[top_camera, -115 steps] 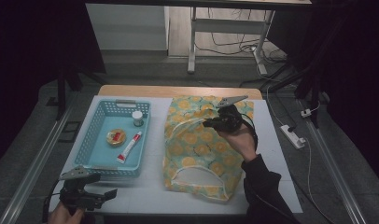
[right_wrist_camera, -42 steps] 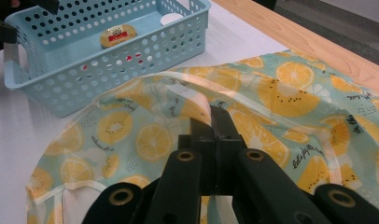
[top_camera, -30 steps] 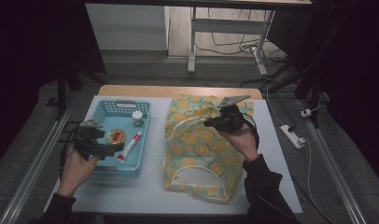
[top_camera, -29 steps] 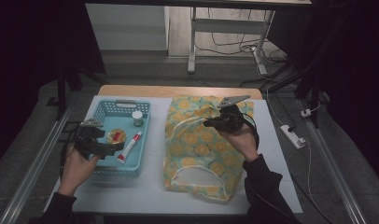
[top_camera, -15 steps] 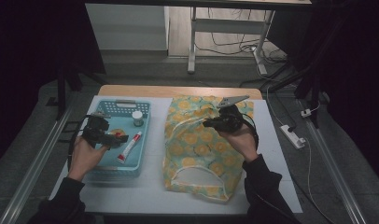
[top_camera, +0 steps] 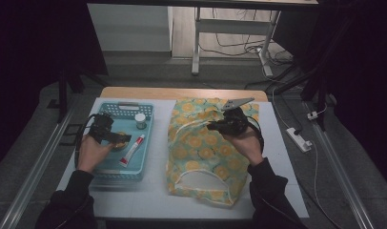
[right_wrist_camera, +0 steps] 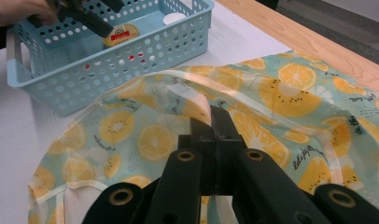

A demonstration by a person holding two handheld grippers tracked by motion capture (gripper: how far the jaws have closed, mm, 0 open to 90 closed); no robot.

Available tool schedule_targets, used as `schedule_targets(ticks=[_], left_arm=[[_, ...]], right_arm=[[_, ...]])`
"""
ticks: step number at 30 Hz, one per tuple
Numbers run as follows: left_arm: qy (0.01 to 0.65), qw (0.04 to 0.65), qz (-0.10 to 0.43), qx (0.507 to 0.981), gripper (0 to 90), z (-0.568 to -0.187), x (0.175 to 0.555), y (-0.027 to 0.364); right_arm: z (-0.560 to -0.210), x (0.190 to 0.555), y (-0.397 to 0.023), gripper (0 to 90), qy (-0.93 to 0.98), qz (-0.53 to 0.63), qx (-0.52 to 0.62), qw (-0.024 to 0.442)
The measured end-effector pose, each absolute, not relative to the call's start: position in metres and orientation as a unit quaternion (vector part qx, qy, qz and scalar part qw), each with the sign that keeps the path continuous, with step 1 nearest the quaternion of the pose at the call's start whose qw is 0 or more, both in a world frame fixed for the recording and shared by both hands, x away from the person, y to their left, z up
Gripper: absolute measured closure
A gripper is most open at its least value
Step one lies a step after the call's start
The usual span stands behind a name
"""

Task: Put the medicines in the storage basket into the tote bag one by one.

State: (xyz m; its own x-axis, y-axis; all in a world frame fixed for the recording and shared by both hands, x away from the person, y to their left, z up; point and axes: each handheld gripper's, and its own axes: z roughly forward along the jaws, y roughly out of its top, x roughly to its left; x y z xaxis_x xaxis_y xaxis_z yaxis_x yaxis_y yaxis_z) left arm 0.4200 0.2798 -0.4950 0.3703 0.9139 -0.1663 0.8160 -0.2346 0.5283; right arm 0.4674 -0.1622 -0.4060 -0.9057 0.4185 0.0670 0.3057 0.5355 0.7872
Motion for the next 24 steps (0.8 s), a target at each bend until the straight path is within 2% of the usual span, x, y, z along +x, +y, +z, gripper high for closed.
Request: schedule_targets(ticks=[18,22,24], left_arm=[[0.58,0.18,0.059,0.793,0.1,-0.521,0.441,0.272],[0.588,0.171,0.06,0.788,5.8,-0.521,0.441,0.272],[0.591,0.172,0.051,0.786,14.3,-0.521,0.441,0.272]], right_arm=[[-0.406,0.467,-0.162,90.0,0.874,0.436,0.204,0.065],[-0.406,0.467,-0.163,90.0,0.874,0.435,0.205,0.064],[-0.405,0.467,-0.163,90.0,0.874,0.436,0.205,0.065]])
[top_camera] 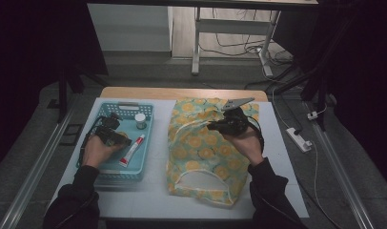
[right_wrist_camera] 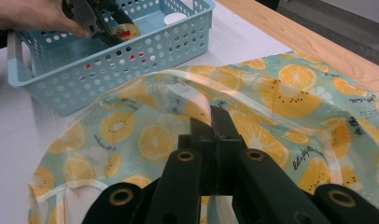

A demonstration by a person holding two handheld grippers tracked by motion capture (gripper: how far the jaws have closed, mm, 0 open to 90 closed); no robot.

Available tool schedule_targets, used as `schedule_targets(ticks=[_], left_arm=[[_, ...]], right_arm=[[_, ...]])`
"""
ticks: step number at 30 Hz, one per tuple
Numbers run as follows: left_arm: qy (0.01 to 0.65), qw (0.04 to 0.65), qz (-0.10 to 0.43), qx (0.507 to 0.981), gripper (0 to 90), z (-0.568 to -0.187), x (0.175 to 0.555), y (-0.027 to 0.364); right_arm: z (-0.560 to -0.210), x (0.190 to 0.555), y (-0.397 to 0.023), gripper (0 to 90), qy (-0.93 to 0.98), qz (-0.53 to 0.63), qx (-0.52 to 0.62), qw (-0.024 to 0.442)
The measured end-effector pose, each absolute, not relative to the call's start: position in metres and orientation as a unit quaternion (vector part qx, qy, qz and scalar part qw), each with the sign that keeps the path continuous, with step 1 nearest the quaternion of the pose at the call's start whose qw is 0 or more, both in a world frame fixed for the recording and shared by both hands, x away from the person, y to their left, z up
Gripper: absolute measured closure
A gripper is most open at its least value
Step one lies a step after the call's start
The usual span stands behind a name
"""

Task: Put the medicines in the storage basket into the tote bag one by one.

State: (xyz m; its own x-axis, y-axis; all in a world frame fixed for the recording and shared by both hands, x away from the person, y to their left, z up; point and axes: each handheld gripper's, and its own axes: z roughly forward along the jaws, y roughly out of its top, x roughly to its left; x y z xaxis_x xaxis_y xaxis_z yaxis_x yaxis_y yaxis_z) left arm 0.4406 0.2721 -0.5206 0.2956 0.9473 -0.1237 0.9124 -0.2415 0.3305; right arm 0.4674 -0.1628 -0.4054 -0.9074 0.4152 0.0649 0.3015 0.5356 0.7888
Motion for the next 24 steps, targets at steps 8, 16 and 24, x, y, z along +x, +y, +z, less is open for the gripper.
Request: schedule_targets(ticks=[8,16,24], left_arm=[[0.592,0.164,0.043,0.788,20.2,-0.519,0.439,0.271],[0.594,0.19,0.053,0.78,20.3,-0.509,0.437,0.275],[0.582,0.227,0.068,0.778,20.3,-0.489,0.429,0.278]], right_arm=[[-0.406,0.467,-0.162,90.0,0.874,0.435,0.205,0.065],[-0.406,0.468,-0.162,90.0,0.874,0.437,0.204,0.065],[-0.405,0.468,-0.163,90.0,0.873,0.438,0.205,0.067]])
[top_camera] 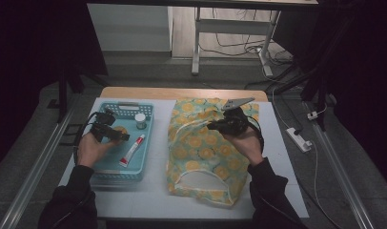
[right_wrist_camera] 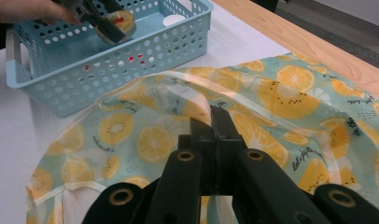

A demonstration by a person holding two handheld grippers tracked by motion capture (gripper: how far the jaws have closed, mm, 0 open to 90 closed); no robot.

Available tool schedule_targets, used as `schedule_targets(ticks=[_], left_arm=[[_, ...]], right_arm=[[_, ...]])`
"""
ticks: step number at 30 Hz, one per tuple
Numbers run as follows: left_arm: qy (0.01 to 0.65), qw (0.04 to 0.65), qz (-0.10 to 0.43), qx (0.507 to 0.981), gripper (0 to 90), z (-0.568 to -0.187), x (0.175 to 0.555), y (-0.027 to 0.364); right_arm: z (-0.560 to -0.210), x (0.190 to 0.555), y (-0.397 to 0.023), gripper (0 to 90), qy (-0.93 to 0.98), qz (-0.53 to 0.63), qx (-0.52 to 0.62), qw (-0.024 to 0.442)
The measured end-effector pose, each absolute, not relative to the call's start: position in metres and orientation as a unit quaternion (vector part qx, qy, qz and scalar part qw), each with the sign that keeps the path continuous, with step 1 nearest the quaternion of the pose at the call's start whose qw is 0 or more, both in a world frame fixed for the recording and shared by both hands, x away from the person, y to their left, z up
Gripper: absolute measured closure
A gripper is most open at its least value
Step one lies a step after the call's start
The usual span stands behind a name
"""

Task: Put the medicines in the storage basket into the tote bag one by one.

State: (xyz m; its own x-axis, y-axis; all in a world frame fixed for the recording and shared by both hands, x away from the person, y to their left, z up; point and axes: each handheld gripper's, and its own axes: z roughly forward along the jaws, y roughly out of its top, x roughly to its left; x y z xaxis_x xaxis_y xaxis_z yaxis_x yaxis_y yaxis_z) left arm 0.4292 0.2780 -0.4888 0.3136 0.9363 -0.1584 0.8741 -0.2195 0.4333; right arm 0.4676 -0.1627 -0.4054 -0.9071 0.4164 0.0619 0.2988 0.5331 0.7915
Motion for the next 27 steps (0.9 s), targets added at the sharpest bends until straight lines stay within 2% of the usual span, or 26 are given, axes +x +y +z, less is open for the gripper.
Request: schedule_targets(ticks=[6,27], left_arm=[[0.557,0.255,0.078,0.787,20.3,-0.477,0.422,0.274],[0.494,0.289,0.089,0.815,20.4,-0.449,0.395,0.246]], right_arm=[[-0.405,0.467,-0.162,90.0,0.872,0.439,0.203,0.069],[-0.405,0.466,-0.162,90.0,0.87,0.444,0.2,0.073]])
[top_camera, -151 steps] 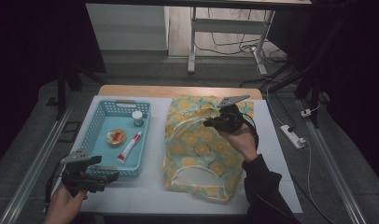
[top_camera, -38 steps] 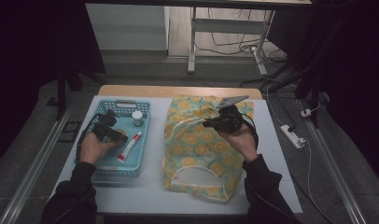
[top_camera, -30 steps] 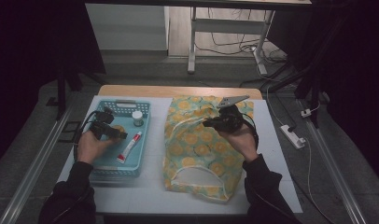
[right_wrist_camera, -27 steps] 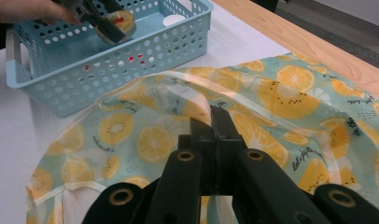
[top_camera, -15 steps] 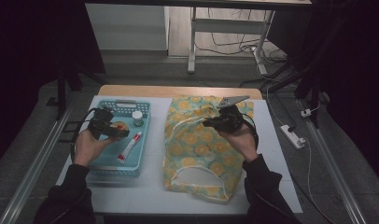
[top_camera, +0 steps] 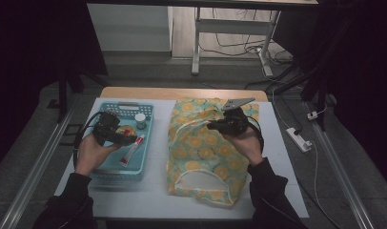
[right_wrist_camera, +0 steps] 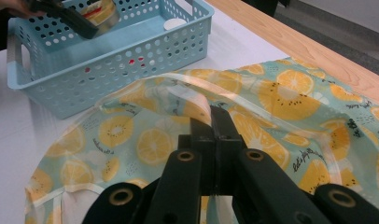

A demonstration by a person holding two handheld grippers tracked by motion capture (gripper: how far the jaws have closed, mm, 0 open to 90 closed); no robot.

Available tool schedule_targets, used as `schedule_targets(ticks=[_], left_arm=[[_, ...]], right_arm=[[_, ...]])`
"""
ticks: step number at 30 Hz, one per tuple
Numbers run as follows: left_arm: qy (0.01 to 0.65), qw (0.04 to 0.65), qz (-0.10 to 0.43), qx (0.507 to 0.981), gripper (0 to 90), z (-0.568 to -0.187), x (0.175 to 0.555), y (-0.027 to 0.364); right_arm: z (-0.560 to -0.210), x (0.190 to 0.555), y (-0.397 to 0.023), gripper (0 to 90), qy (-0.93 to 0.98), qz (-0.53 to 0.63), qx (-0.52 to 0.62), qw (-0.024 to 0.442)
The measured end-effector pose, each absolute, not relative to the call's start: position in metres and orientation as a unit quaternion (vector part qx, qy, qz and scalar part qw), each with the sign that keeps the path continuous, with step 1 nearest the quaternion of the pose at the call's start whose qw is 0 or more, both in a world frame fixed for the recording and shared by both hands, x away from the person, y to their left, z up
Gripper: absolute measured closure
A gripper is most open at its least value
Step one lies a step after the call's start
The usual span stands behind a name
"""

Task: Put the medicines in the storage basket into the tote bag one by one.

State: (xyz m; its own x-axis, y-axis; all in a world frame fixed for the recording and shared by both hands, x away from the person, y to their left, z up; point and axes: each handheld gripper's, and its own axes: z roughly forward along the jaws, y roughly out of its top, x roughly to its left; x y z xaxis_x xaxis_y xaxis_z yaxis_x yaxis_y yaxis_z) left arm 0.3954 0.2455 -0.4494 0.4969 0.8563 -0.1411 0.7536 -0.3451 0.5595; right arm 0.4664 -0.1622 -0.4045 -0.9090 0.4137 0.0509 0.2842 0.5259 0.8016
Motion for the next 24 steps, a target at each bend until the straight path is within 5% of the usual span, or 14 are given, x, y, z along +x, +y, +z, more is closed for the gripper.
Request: schedule_targets(ticks=[24], left_arm=[[0.406,0.324,0.073,0.852,20.4,-0.432,0.369,0.183]], right_arm=[[-0.407,0.467,-0.16,90.0,0.871,0.442,0.198,0.074]])
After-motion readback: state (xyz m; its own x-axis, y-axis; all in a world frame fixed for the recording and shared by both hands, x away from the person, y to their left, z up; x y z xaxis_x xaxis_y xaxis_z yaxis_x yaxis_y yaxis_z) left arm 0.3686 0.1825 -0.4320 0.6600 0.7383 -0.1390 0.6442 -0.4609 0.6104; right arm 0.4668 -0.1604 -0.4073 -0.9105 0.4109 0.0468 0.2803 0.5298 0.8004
